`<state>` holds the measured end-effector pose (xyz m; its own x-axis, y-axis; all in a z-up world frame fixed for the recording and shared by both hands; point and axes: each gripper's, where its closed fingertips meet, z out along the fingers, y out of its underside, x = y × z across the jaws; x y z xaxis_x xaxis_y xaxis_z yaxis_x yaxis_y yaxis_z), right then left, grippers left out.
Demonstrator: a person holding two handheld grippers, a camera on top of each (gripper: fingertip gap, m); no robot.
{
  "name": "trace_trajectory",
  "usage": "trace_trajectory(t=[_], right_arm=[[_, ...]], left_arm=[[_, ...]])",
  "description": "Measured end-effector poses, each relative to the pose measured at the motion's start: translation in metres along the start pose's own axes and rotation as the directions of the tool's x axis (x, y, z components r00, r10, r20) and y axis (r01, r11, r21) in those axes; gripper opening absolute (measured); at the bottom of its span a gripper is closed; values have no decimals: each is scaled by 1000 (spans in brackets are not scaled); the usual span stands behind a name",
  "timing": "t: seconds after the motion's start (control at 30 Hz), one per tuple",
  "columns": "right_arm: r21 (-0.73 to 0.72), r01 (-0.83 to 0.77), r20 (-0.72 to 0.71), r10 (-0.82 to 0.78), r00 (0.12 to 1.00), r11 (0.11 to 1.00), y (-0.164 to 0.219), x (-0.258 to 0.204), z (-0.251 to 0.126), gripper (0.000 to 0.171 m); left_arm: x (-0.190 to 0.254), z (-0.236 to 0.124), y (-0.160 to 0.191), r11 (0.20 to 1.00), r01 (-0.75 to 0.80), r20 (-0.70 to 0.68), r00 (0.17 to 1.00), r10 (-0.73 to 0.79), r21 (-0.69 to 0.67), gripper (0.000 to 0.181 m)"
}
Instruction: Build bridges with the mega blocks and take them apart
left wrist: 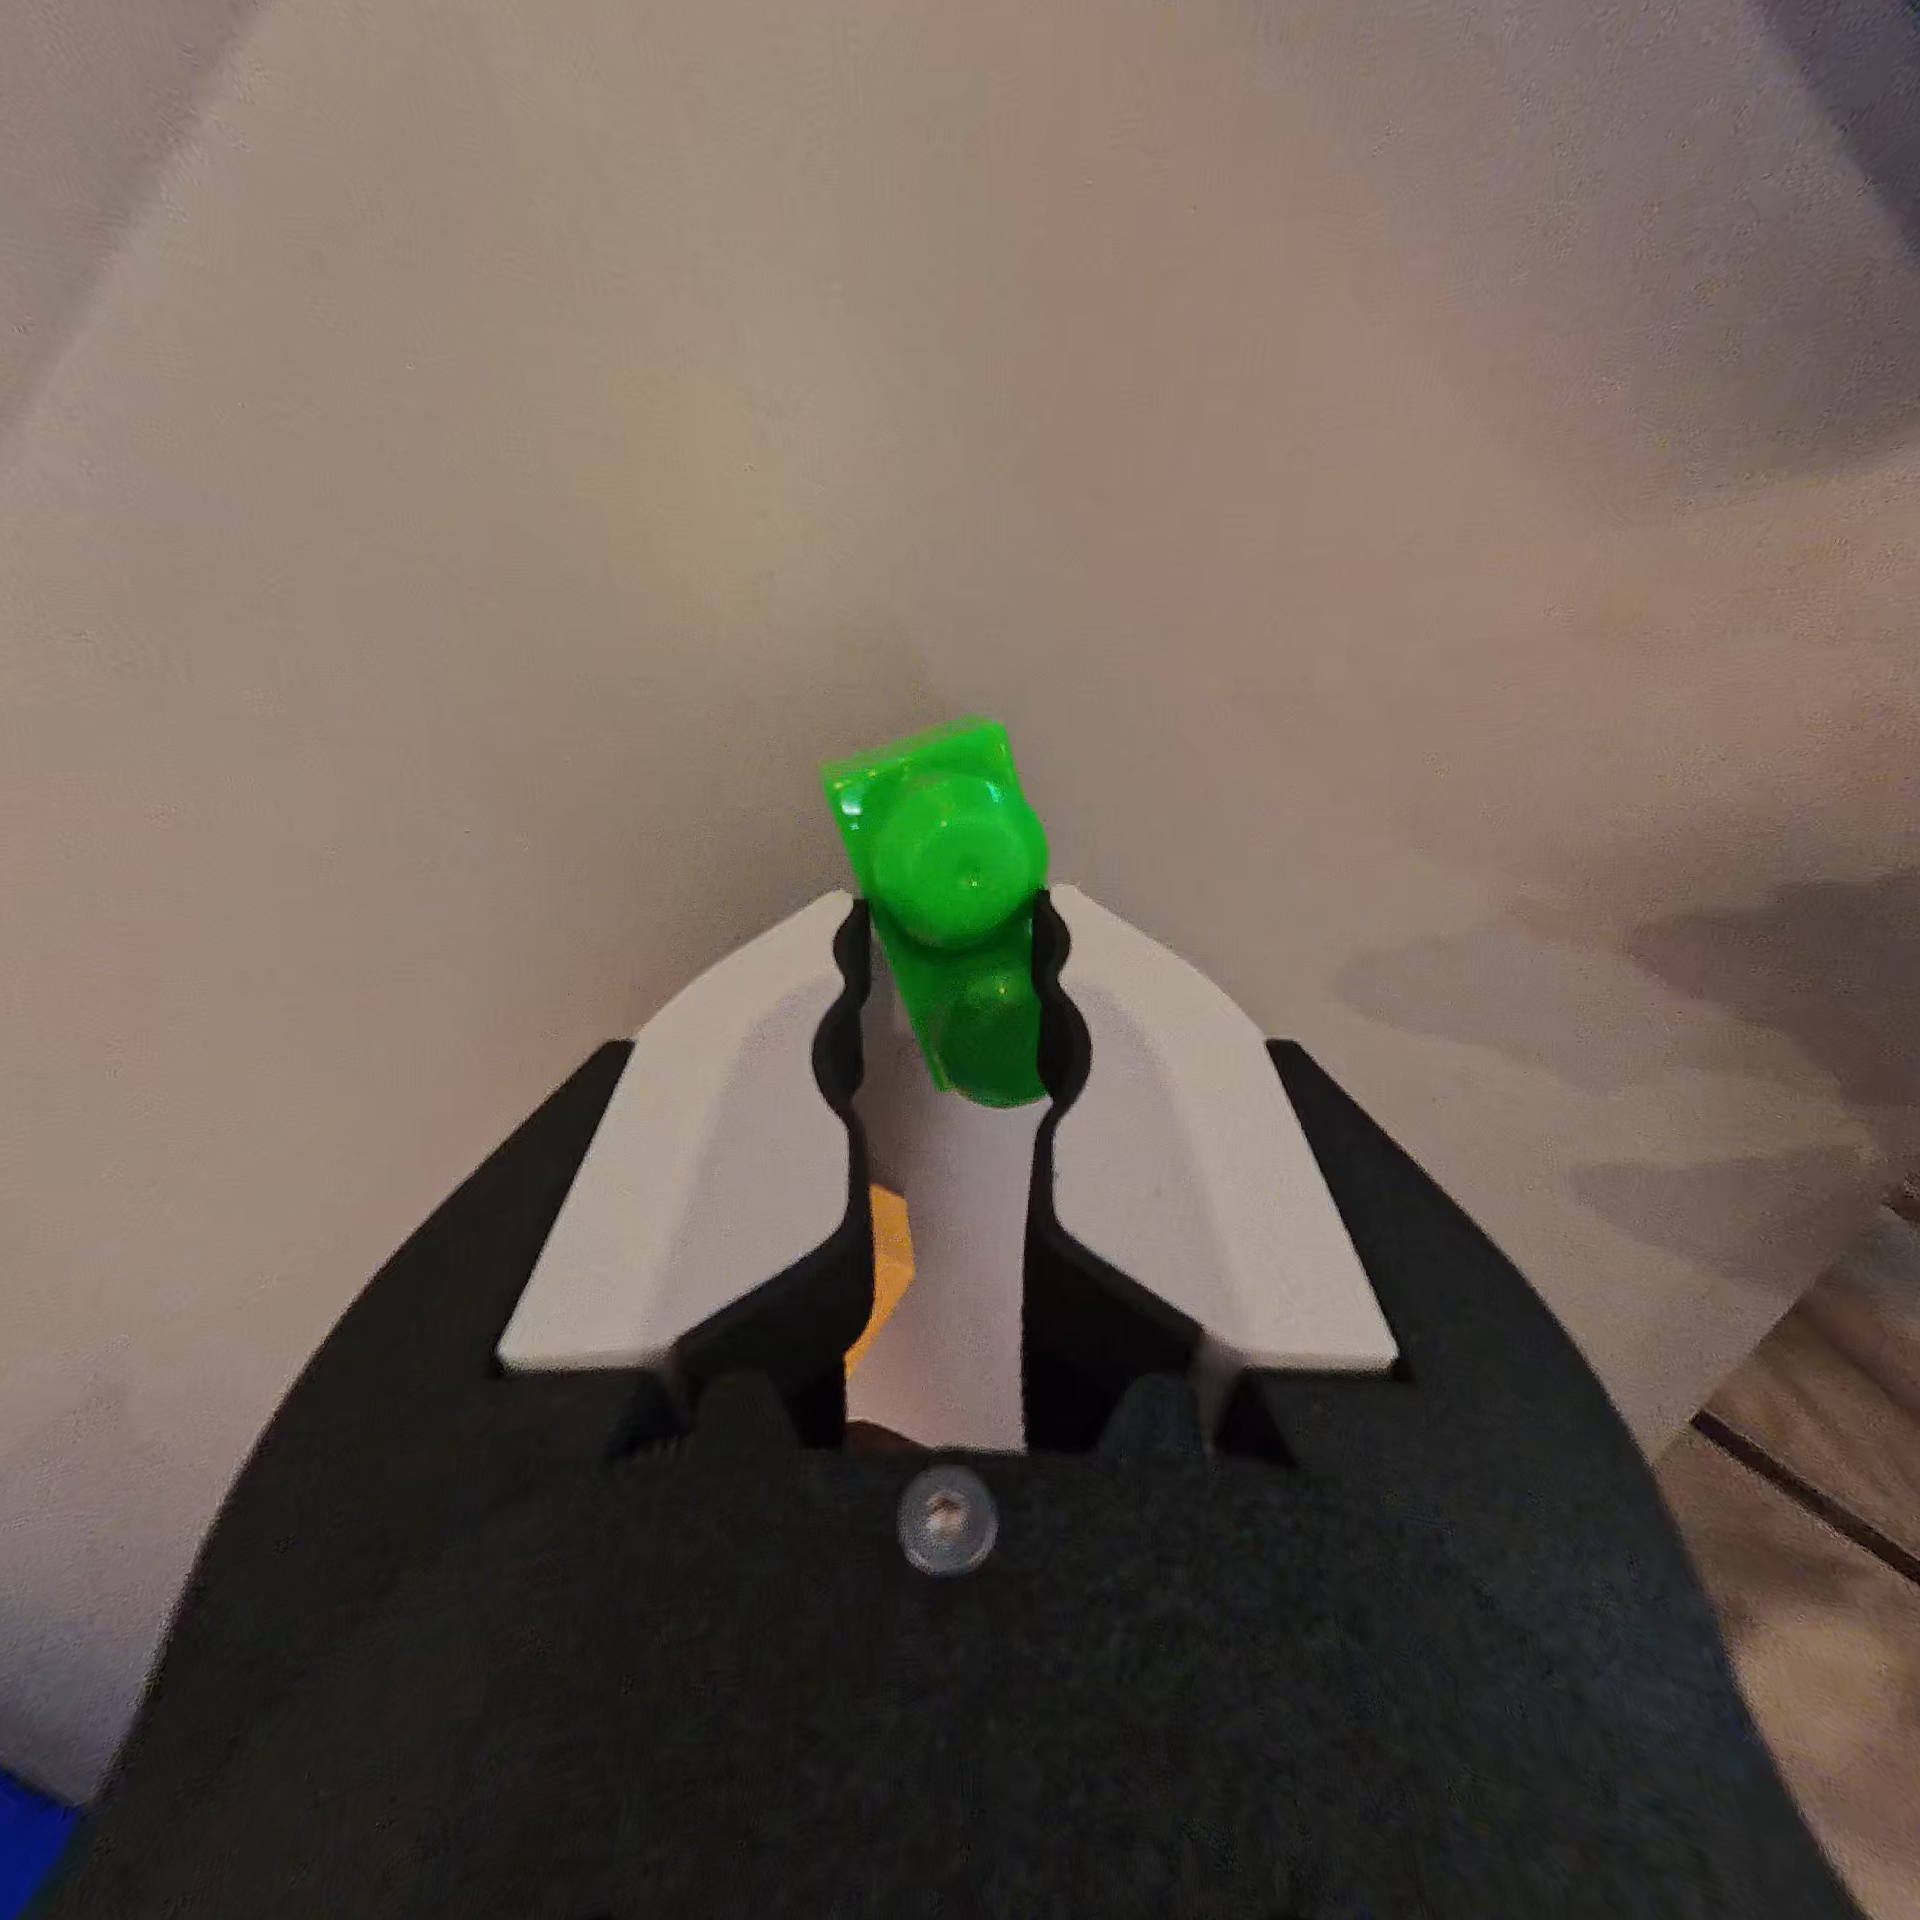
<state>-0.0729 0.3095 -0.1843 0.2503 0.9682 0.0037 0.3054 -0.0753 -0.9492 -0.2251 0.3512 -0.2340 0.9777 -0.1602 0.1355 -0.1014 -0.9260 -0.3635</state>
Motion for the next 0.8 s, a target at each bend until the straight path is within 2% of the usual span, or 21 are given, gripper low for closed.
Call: trace_trajectory(t=[0.2,0.47,0.53,0.67,0.73,0.8], right_arm=[[-2,-13,1,13,1000,1000,2,4,0,60],[-5,-16,2,16,1000,1000,3,5,-1,60],[-5,-17,4,17,1000,1000,3,4,-2,60],[-2,-15,4,15,1000,1000,2,4,-2,60],[-2,-15,4,15,1000,1000,2,4,-3,60],[0,-16,3,16,1000,1000,2,5,-3,60]], left_arm=[[-5,22,-3,996,-2,-1,1000,2,-84,29],[-5,25,1,994,42,-60,997,-48,-103,31],[-6,24,5,994,55,-54,997,-60,-95,51],[-5,1,5,996,69,-32,997,-67,50,69],[-1,-23,9,983,75,-2,997,-75,169,68],[3,-54,16,934,96,52,991,-121,345,61]])
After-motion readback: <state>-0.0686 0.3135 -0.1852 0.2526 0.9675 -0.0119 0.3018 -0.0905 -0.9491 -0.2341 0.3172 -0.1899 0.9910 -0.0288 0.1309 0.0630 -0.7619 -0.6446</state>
